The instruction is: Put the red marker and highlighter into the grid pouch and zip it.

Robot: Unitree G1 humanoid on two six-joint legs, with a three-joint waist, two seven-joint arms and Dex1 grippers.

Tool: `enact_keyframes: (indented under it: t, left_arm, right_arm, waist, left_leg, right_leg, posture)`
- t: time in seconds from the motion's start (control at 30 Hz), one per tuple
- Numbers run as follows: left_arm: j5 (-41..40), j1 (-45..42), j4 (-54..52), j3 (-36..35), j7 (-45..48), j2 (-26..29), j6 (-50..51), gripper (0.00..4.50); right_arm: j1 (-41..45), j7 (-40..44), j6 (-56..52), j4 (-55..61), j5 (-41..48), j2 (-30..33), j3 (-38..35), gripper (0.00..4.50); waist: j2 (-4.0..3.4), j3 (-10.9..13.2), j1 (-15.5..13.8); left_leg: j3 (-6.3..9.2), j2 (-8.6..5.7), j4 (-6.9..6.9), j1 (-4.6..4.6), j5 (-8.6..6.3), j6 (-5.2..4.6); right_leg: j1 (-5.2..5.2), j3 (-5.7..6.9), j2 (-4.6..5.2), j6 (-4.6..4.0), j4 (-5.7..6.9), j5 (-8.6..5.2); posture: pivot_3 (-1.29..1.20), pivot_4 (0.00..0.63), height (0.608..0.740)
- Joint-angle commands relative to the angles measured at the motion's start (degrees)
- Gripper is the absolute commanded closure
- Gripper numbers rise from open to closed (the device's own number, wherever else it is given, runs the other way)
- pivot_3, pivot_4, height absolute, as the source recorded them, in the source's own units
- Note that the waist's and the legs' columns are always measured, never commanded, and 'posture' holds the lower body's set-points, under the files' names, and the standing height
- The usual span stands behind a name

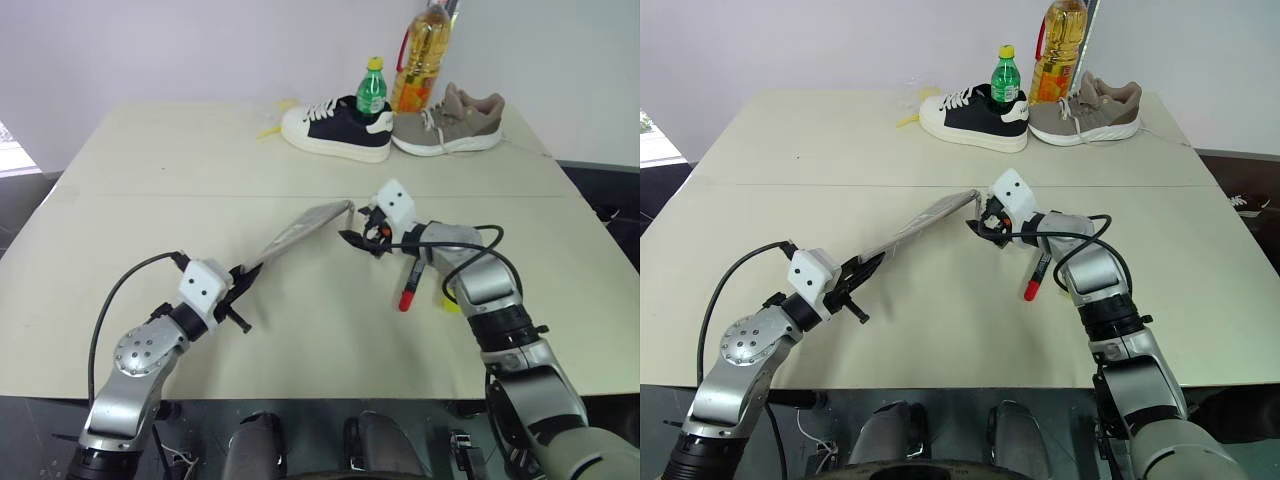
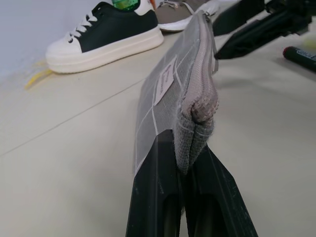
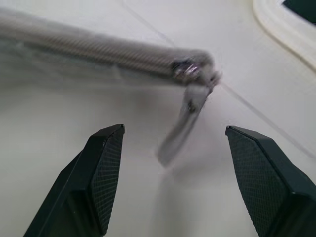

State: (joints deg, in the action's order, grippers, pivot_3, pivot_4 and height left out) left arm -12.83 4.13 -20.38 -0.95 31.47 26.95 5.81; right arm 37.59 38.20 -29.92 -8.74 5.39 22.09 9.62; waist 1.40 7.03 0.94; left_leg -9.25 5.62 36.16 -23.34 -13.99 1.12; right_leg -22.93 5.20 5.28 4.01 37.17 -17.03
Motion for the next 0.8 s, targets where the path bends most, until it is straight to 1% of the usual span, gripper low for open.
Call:
enact_keyframes:
  t: [0.03,0.07,0.13,0.17,0.27,0.3,0.4,0.47,0.57,0.73,0.8]
  left_arm:
    - [0.42,0.28,-2.04,-0.36,0.34,0.36,-0.81,4.50]
    - [0.49,0.31,-1.97,-0.30,0.46,0.37,-0.87,4.50]
    - [0.81,0.48,-1.83,-0.10,0.87,0.55,-1.05,4.50]
    - [0.93,0.50,-1.74,-0.05,0.98,0.52,-1.10,4.50]
    - [1.09,0.30,-1.61,0.10,1.05,0.14,-0.92,4.50]
    - [1.14,0.13,-1.61,0.24,1.01,-0.01,-0.75,4.50]
    - [1.51,-0.22,-1.79,0.92,0.80,-0.33,-0.24,4.50]
    - [1.52,-0.78,-2.17,1.96,0.26,-1.12,1.02,4.50]
    - [2.12,-2.08,-3.02,4.21,-1.09,-2.84,3.26,4.50]
    - [4.31,-5.39,-4.15,9.85,-4.24,-7.72,7.65,4.50]
    - [4.76,-7.00,-3.92,11.48,-5.49,-9.87,9.08,4.50]
  right_arm:
    - [1.33,-1.08,0.78,0.49,-0.20,-0.39,-1.02,1.12]
    - [1.37,-1.19,0.92,0.43,-0.17,-0.47,-1.08,1.35]
    - [1.20,-1.10,0.80,0.82,0.07,-0.52,-1.12,1.98]
    - [1.11,-0.98,0.56,1.15,0.31,-0.54,-1.19,2.44]
    - [0.45,-0.60,-0.76,3.33,0.79,-0.40,-0.97,4.05]
    - [0.22,-0.45,-1.36,4.17,0.83,-0.32,-0.71,4.45]
    - [-0.55,0.27,-2.99,7.31,-0.20,0.51,1.26,4.45]
    - [-1.31,1.39,-2.77,10.36,-2.72,2.26,4.53,4.45]
    - [-1.65,1.86,-3.65,13.66,-4.77,3.58,7.57,4.45]
    - [-1.41,4.27,-4.18,19.34,-8.25,5.85,12.68,4.45]
    - [-1.62,6.31,-4.36,22.65,-8.31,6.79,14.28,4.45]
  waist:
    - [0.00,0.00,0.02]
    - [0.00,0.00,0.06]
    - [-0.01,0.00,0.08]
    - [-0.01,0.00,0.09]
    - [-0.01,0.01,0.17]
    - [-0.01,0.01,0.16]
    - [-0.01,0.00,0.13]
    - [-0.01,0.01,0.12]
    - [-0.01,0.01,0.05]
    - [0.01,-0.01,-0.09]
    - [0.02,-0.01,-0.10]
  left_leg:
    - [0.00,0.00,-0.01,0.00,0.00,0.00]
    - [0.00,0.00,-0.01,0.00,0.00,0.00]
    - [0.00,0.00,-0.01,0.00,0.00,0.00]
    - [0.00,-0.01,-0.02,0.00,0.00,0.00]
    - [0.00,0.00,-0.02,0.00,0.00,0.00]
    - [0.00,0.00,-0.02,0.00,0.00,0.00]
    - [0.00,0.03,-0.02,0.00,0.00,0.00]
    - [0.00,0.04,-0.02,0.00,0.00,0.00]
    - [0.00,0.02,-0.02,-0.01,0.00,0.00]
    - [0.02,-0.02,0.00,-0.02,0.00,0.00]
    - [0.02,-0.05,0.00,-0.02,0.00,0.00]
  right_leg:
    - [0.00,0.00,0.03,0.00,-0.01,0.00]
    - [0.00,0.00,0.03,0.00,-0.01,0.00]
    - [0.00,0.00,0.03,0.00,0.00,0.00]
    - [-0.01,0.00,0.03,0.00,0.00,0.00]
    - [-0.01,0.00,0.02,0.00,0.00,0.00]
    - [-0.01,0.00,0.01,0.00,0.00,0.00]
    - [-0.01,0.00,0.02,0.00,0.00,0.00]
    - [-0.01,0.00,0.03,0.00,0.00,0.00]
    - [-0.01,0.00,0.08,0.00,-0.01,0.00]
    - [0.01,0.00,0.07,0.00,-0.01,0.00]
    - [0.02,0.00,0.07,0.01,-0.01,0.00]
  posture:
    - [0.00,0.150,0.705]
    - [0.00,0.150,0.705]
    - [0.00,0.150,0.705]
    - [0.00,0.150,0.705]
    - [0.00,0.150,0.705]
    - [0.00,0.150,0.705]
    - [0.00,0.150,0.705]
    - [0.00,0.150,0.705]
    - [0.00,0.150,0.705]
    - [0.00,0.150,0.705]
    - [0.00,0.150,0.705]
